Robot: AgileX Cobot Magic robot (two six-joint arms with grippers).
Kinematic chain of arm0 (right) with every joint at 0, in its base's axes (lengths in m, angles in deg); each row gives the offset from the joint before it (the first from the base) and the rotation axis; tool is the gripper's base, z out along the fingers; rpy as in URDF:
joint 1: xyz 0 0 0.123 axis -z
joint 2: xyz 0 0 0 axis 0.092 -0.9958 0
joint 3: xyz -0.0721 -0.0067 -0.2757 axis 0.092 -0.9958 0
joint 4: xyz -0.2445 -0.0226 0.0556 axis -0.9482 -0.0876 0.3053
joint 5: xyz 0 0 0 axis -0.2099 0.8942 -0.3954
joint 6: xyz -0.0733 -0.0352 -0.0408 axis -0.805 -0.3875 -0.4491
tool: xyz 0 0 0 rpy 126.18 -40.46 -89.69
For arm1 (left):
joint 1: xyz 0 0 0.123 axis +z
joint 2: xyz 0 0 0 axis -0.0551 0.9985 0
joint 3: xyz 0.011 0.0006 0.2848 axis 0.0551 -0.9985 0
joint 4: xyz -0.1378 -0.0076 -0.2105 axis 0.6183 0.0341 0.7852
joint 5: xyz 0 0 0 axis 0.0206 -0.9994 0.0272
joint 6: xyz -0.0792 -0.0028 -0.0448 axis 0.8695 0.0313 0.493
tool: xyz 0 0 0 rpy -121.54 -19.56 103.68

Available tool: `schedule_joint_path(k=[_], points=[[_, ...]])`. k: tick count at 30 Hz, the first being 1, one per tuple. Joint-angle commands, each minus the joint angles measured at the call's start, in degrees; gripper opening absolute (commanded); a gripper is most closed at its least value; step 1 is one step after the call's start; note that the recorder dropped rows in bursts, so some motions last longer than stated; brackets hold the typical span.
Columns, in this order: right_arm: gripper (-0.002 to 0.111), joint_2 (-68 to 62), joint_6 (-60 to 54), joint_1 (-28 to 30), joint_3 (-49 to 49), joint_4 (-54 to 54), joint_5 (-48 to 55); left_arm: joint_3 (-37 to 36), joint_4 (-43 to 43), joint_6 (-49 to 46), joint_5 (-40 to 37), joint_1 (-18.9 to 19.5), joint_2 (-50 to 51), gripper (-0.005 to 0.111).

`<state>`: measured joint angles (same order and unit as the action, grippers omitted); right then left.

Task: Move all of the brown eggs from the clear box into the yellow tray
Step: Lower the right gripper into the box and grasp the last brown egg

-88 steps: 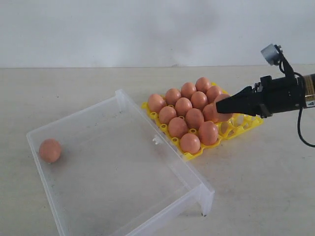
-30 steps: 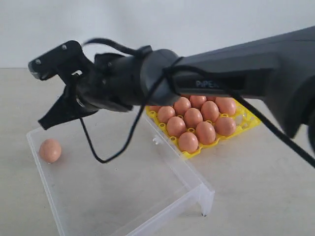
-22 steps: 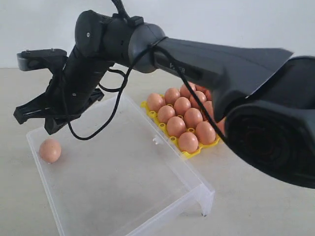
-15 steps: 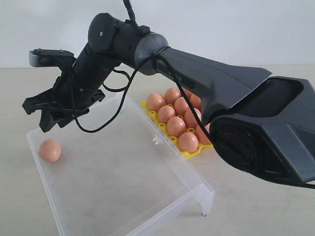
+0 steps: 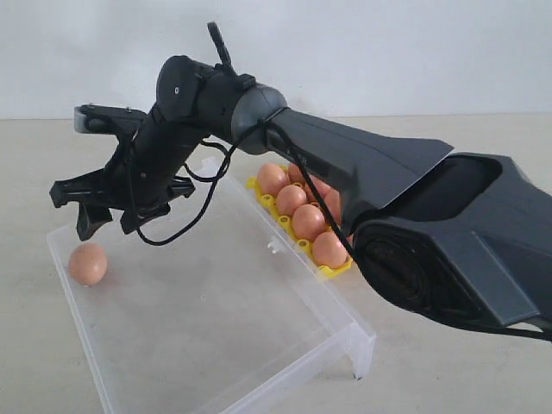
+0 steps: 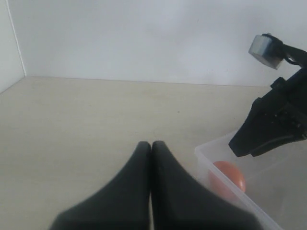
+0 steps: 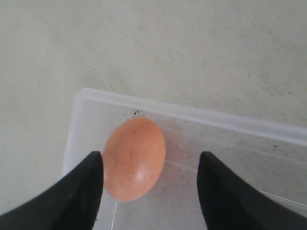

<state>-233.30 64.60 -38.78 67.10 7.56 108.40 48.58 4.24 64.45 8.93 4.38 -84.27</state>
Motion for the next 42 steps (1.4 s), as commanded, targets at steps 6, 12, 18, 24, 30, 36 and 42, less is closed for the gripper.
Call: schedule_joint_path(k=[6,12,18,24,30,36,42], points=[[0.055,-1.5,-1.43,0.11,0.27,4.27,-0.14,0.24,0.31,-0.03,0.0,-0.19,-0.17,-0.004],[0.055,-3.01,-1.43,0.0,0.27,5.39,-0.18,0.24,0.31,-0.03,0.0,-0.19,-0.17,-0.004],[0.055,-5.06,-1.79,-1.02,0.27,7.46,-0.78,0.24,0.31,-0.03,0.0,-0.19,-0.17,-0.004],[0.055,-6.86,-1.41,-1.67,0.27,7.59,-2.74,0.24,0.31,-0.03,0.0,-0.19,-0.17,-0.004],[0.006,-6.75,-2.09,-1.24,0.27,6.3,-4.73,0.24,0.31,-0.03,0.0,-0.19,-0.17,-0.004],[0.0,-3.16,-1.67,1.25,0.27,5.97,-3.36,0.24,0.31,-0.03,0.0,-0.19,-0.17,-0.004],[0.0,6.17,-5.97,4.69,0.27,4.0,2.77,0.24,0.31,-0.03,0.0,-0.19,-0.17,-0.004]])
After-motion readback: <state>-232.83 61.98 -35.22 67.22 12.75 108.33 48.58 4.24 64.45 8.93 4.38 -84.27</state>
